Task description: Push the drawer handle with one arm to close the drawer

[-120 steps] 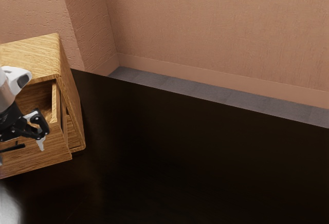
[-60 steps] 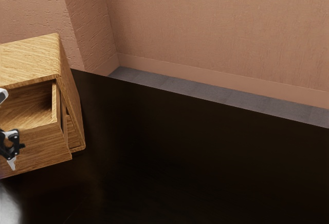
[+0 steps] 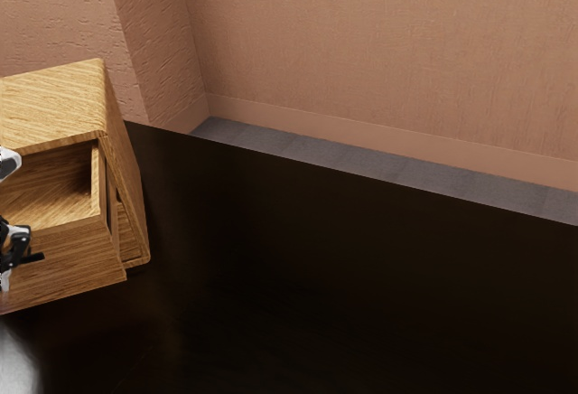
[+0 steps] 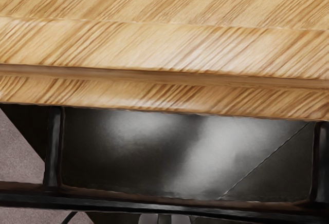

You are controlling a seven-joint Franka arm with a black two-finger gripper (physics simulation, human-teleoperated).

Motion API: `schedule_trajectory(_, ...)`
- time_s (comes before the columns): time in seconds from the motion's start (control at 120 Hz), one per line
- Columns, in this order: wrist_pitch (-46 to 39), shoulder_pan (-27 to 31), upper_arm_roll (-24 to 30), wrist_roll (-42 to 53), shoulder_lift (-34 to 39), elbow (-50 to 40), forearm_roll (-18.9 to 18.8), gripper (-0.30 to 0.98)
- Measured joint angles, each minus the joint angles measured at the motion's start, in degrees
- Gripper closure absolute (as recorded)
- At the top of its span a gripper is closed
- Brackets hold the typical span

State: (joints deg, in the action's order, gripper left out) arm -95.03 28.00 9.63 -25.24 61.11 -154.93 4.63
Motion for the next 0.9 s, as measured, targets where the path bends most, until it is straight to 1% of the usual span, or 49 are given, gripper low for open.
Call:
schedule_trajectory(0.225,-2.74,0.53,0.01,2.33,-2.44,0.7,-0.48,0.78)
schedule_trajectory(0.442,-3.96,0.94,-0.05,3.96,-4.99,3.29,-1.46,0.78)
schedule_trajectory(0.617,-5.47,1.0,-0.2,4.92,-10.63,5.14,-2.44,0.79)
schedule_trajectory(0.9,-7.06,2.65,-0.15,6.1,-16.36,8.38,-3.9,0.79)
